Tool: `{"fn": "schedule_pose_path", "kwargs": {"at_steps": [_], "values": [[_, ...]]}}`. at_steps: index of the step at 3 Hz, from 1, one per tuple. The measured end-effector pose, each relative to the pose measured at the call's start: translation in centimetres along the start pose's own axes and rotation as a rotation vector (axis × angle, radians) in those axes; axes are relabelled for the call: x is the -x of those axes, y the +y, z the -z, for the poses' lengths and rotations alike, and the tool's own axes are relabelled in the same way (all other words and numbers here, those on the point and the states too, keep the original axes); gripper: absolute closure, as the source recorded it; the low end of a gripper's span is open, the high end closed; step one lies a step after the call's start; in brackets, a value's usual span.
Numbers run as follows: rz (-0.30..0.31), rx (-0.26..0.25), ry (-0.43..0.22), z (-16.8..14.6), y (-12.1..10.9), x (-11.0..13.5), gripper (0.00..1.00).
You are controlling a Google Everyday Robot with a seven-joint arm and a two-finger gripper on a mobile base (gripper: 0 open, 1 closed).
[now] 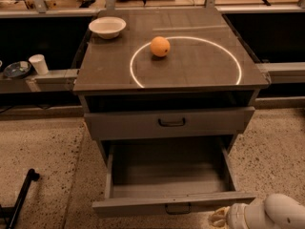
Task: Close middle drawer
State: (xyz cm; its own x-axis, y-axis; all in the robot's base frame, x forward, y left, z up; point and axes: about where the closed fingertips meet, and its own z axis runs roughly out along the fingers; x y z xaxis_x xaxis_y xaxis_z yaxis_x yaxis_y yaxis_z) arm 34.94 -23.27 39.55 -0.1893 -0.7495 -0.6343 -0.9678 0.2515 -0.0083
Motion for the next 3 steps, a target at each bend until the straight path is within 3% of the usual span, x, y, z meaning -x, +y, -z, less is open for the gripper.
{"fn": "schedule_pose_path", "kwargs": {"at_steps": [1,2,3], "values": [[0.007,-0.058,0.015,-2.82,-1.32,-1.06,1.0],[0.007,-0.059,0.015,-2.81,-1.35,-1.06,1.0],[0.023,-0.095,-0.058,-2.83,-0.78,-1.31,1.0]]}}
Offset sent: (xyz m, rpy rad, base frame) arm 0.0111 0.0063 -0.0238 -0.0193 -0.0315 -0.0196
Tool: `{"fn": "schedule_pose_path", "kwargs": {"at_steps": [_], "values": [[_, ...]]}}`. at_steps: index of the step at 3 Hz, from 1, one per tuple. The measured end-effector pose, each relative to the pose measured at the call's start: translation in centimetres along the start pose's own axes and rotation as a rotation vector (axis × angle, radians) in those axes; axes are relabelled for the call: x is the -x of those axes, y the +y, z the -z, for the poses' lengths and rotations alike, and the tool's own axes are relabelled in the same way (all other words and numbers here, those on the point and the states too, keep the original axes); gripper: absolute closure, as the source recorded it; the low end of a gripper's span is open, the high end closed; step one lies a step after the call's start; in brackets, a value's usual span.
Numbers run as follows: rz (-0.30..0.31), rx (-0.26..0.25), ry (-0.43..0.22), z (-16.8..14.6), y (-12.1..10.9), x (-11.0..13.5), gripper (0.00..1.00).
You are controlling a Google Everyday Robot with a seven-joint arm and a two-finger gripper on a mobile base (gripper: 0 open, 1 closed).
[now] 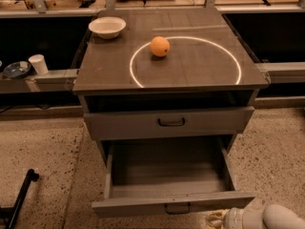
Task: Close middle drawer
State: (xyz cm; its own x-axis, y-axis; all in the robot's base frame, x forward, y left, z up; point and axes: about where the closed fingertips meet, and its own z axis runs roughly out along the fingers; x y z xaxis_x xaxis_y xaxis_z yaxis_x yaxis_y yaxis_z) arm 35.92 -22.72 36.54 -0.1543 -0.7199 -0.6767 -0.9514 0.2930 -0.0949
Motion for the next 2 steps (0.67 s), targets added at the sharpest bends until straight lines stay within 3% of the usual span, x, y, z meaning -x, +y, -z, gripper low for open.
{"fn": "schedule_pose_path", "kwargs": {"at_steps": [2], "values": [[0.031,-0.112,-0.273,-2.1,-0.7,2.3,1.0]]}}
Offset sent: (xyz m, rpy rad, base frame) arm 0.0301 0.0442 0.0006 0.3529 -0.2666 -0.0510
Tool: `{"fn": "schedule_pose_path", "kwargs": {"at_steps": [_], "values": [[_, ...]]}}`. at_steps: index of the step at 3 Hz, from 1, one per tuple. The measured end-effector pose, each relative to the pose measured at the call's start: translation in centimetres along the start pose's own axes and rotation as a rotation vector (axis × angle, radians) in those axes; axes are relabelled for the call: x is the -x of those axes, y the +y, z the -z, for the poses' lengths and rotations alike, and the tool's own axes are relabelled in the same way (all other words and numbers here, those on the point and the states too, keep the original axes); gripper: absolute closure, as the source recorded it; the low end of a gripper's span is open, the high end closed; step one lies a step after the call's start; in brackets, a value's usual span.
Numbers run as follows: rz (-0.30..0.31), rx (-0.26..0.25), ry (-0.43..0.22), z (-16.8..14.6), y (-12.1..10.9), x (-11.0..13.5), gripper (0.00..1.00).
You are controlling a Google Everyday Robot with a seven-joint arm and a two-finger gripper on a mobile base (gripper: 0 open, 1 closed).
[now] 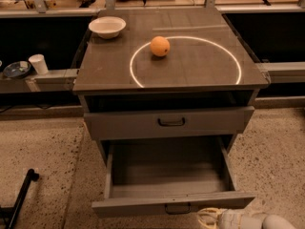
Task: Close middle drawer
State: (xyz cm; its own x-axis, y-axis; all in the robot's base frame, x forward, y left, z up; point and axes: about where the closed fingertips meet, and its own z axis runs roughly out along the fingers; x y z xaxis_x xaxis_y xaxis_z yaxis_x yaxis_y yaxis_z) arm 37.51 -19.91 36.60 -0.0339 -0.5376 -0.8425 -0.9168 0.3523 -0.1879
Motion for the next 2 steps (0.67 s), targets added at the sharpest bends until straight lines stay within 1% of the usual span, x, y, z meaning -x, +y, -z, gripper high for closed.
{"fn": "schedule_pose_path", "kwargs": {"at_steps": [1,2], "values": [[0.007,-0.035,-0.047,-1.8,-0.8,1.0,1.0],[-0.001,-0.078,-0.055,-3.3,-2.1,1.2,1.0]]}}
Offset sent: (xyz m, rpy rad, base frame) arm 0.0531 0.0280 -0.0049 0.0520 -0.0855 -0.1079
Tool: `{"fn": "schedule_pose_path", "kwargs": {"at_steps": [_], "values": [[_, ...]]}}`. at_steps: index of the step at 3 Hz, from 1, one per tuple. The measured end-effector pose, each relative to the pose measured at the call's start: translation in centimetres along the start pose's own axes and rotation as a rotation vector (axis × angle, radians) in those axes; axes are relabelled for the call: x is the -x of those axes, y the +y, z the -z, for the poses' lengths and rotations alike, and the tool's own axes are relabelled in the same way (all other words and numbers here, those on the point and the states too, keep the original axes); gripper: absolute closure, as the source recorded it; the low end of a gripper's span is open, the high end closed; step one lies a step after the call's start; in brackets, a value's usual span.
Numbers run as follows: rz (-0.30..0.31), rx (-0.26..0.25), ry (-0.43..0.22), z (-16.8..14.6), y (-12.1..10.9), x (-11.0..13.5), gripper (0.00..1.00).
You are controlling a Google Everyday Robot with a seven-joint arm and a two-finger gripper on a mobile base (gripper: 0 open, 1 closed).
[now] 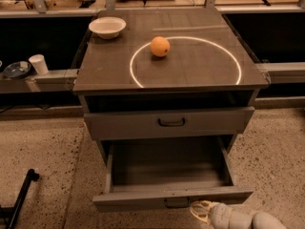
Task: Close middle drawer
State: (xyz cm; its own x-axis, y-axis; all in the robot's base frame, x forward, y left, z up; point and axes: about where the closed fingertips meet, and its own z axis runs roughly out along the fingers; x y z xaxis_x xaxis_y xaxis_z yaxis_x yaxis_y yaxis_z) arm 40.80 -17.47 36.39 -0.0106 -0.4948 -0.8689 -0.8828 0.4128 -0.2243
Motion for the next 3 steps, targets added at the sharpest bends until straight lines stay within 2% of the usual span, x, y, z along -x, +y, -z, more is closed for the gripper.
{"fn": "schedule_pose_path", "kwargs": {"at_steps": [1,2,3], "values": [[-0.013,-0.039,-0.003,-1.6,-1.9,0.2,1.0],[-0.021,-0.056,-0.013,-3.3,-4.1,0.2,1.0],[-0.014,-0.054,-0.049,-6.1,-7.4,1.2,1.0]]}}
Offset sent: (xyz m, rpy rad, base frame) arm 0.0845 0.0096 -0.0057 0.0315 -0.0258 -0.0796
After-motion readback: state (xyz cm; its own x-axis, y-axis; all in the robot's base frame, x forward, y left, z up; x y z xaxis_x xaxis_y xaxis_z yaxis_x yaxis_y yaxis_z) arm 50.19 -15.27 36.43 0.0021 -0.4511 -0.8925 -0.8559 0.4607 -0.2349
